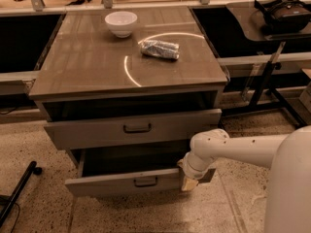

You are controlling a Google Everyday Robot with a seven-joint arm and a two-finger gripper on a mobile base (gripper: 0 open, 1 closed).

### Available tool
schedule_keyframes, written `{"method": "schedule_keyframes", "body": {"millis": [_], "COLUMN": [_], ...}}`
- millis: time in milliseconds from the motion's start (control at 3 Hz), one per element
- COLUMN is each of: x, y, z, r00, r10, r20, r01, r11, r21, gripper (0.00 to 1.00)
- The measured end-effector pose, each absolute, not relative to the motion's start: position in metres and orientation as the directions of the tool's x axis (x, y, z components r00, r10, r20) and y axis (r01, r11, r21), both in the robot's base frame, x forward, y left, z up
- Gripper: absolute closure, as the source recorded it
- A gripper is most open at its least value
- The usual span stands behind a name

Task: Open middle drawer

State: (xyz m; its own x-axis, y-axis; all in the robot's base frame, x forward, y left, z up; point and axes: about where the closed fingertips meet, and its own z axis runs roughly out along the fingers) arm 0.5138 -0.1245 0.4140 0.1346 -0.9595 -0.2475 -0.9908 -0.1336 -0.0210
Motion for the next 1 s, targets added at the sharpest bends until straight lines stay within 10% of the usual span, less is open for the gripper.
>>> {"method": "schedule_keyframes", "body": {"millis": [667, 1000], "x": [0.483, 0.472], "y": [-0.134, -0.139], "z": [0.420, 0.417], "r00": [0.122, 0.101], "r10": [-0.953, -0.950], "r20": [-0.278, -0.297], "r01": [-0.993, -0.995], "r11": [-0.119, -0.098], "r21": [-0.028, -0.024], "gripper": [1.00, 1.00]}}
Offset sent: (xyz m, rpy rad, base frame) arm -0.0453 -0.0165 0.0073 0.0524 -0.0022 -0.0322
